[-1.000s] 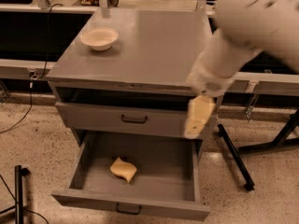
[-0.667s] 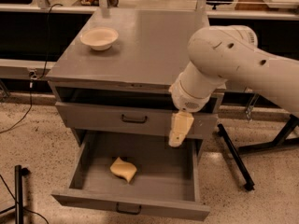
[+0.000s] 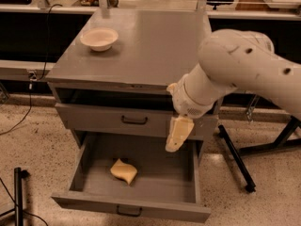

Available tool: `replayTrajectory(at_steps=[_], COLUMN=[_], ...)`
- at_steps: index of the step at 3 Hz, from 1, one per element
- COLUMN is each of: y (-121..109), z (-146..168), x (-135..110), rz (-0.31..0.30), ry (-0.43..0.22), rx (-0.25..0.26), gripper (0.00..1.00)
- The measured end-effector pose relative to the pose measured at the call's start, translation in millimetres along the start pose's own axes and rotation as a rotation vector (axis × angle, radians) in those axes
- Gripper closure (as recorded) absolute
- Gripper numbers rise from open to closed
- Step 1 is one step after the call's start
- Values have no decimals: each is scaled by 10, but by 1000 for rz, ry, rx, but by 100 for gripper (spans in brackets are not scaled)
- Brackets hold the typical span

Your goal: Pick sponge from middle drawer and place on counter

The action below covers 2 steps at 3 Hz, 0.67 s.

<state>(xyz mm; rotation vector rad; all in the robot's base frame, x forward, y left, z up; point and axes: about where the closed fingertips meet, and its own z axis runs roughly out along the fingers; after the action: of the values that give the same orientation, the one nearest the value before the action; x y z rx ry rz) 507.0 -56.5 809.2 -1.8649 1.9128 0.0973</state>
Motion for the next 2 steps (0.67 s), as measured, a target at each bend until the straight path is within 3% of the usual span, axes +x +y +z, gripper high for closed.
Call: replayTrajectory(at_steps=[1, 2], y=[482, 711], z=[-32, -20], x=[-358, -722], rz=[-79, -152], ry=[-132, -233], rx=[61, 148], gripper=[0, 0])
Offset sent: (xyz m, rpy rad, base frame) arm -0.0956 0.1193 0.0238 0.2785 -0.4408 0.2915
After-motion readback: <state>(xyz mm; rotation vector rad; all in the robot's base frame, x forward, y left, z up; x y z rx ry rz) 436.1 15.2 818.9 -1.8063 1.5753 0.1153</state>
